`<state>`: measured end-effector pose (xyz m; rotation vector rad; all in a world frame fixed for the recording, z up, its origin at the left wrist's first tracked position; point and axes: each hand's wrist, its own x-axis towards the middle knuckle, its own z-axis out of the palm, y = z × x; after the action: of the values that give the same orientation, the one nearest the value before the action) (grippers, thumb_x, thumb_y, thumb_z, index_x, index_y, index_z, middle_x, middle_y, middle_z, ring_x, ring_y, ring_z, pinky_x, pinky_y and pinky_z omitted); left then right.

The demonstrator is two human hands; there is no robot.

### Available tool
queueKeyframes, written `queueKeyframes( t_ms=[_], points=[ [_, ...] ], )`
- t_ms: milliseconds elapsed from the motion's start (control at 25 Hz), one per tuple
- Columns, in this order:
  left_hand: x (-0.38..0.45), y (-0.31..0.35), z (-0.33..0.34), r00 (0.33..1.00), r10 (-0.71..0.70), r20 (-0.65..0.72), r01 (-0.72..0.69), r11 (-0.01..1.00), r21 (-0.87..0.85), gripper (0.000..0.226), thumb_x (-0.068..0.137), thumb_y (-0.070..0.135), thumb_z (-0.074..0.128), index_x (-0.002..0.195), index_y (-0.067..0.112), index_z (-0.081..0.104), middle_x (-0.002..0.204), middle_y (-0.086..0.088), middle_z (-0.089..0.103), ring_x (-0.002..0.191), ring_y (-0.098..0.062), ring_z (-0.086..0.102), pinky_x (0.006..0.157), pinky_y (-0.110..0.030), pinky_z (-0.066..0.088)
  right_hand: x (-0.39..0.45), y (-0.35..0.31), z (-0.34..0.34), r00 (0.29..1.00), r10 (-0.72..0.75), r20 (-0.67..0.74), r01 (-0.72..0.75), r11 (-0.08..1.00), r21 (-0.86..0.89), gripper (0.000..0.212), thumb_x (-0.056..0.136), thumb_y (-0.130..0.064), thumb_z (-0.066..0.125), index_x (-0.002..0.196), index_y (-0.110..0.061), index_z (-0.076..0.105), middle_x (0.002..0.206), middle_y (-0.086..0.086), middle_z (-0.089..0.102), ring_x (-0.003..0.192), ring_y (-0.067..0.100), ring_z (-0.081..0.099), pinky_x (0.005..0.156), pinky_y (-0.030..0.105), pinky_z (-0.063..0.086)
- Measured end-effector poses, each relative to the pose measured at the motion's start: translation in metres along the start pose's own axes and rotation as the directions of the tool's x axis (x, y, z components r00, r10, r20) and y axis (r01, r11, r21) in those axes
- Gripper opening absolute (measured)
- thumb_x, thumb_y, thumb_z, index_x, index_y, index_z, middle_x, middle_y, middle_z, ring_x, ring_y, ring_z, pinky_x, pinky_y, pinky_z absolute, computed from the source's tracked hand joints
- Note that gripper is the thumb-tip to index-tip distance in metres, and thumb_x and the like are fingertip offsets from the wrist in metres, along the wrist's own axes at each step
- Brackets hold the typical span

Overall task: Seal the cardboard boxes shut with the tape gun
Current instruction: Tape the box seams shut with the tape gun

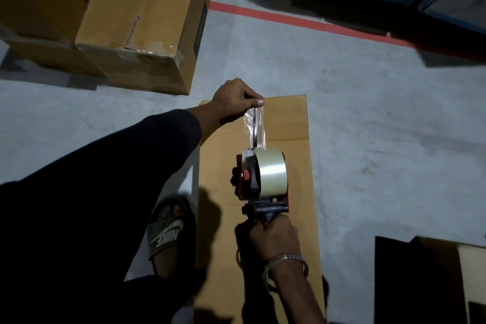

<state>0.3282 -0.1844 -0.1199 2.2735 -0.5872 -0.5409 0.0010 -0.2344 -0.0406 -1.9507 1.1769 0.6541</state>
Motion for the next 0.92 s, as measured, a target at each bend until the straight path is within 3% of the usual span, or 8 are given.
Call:
queueKeyframes(
  t_ms=[200, 360, 440, 560, 680, 920],
  points=[
    [0.012, 0.005, -0.006, 0.996, 0.055, -0.077, -0.051, 0.997, 0.059, 0.025, 0.089, 0.044, 0.078, 0.106, 0.027, 0.083, 0.103, 0.009, 0.080, 0.092, -0.005, 0.072, 0.090, -0.035, 0.060, -0.016, 0.015, -0.005, 0.999, 0.029, -0.045, -0.032, 0.998, -0.059, 0.019, 0.091, -0.033, 0.061, 0.094, -0.016, 0.054, 0.109, 0.015, 0.065, 0.105, 0.038, 0.064, 0.078, 0.031, 0.047],
    [0.028, 0.001, -0.026, 0.970, -0.018, -0.242, 0.042, 0.995, 0.094, 0.028, 0.093, 0.041, 0.072, 0.111, 0.022, 0.082, 0.109, 0.001, 0.080, 0.103, -0.018, 0.073, 0.093, -0.033, 0.058, 0.009, -0.016, -0.013, 0.996, -0.072, -0.049, 0.072, 0.997, -0.018, 0.026, 0.092, -0.036, 0.062, 0.102, -0.012, 0.059, 0.112, 0.019, 0.064, 0.107, 0.040, 0.063, 0.077, 0.031, 0.043],
    [0.035, -0.008, -0.037, 0.975, -0.050, -0.215, 0.072, 0.993, 0.098, 0.028, 0.096, 0.039, 0.070, 0.115, 0.022, 0.081, 0.113, 0.002, 0.079, 0.105, -0.016, 0.072, 0.093, -0.029, 0.054, 0.023, -0.022, -0.014, 0.994, -0.105, -0.021, 0.106, 0.994, 0.019, 0.033, 0.091, -0.040, 0.066, 0.103, -0.010, 0.064, 0.107, 0.017, 0.066, 0.103, 0.039, 0.064, 0.074, 0.030, 0.041],
    [0.039, -0.017, -0.044, 0.990, -0.036, -0.138, 0.048, 0.995, 0.083, 0.030, 0.099, 0.039, 0.068, 0.119, 0.020, 0.080, 0.115, 0.004, 0.078, 0.101, -0.011, 0.069, 0.091, -0.025, 0.051, 0.030, -0.013, -0.015, 0.986, -0.155, -0.058, 0.159, 0.985, 0.070, 0.030, 0.087, -0.042, 0.069, 0.089, -0.012, 0.065, 0.088, 0.011, 0.071, 0.088, 0.036, 0.067, 0.069, 0.034, 0.049],
    [0.040, -0.023, -0.041, 0.988, 0.009, -0.155, 0.002, 0.998, 0.069, 0.033, 0.097, 0.046, 0.066, 0.116, 0.024, 0.080, 0.114, 0.006, 0.078, 0.103, -0.012, 0.072, 0.095, -0.036, 0.057, 0.024, 0.000, -0.016, 0.980, -0.181, -0.082, 0.189, 0.976, 0.108, 0.029, 0.088, -0.042, 0.071, 0.080, -0.014, 0.062, 0.073, 0.006, 0.068, 0.075, 0.032, 0.065, 0.066, 0.035, 0.051],
    [0.037, -0.017, -0.035, 0.980, -0.034, -0.197, 0.050, 0.996, 0.080, 0.033, 0.095, 0.046, 0.062, 0.113, 0.025, 0.081, 0.110, 0.006, 0.079, 0.102, -0.013, 0.071, 0.094, -0.039, 0.058, 0.017, 0.012, -0.016, 0.970, -0.224, -0.093, 0.227, 0.974, 0.015, 0.022, 0.088, -0.038, 0.066, 0.088, -0.016, 0.062, 0.081, 0.008, 0.068, 0.083, 0.035, 0.064, 0.067, 0.033, 0.049]
  ],
)
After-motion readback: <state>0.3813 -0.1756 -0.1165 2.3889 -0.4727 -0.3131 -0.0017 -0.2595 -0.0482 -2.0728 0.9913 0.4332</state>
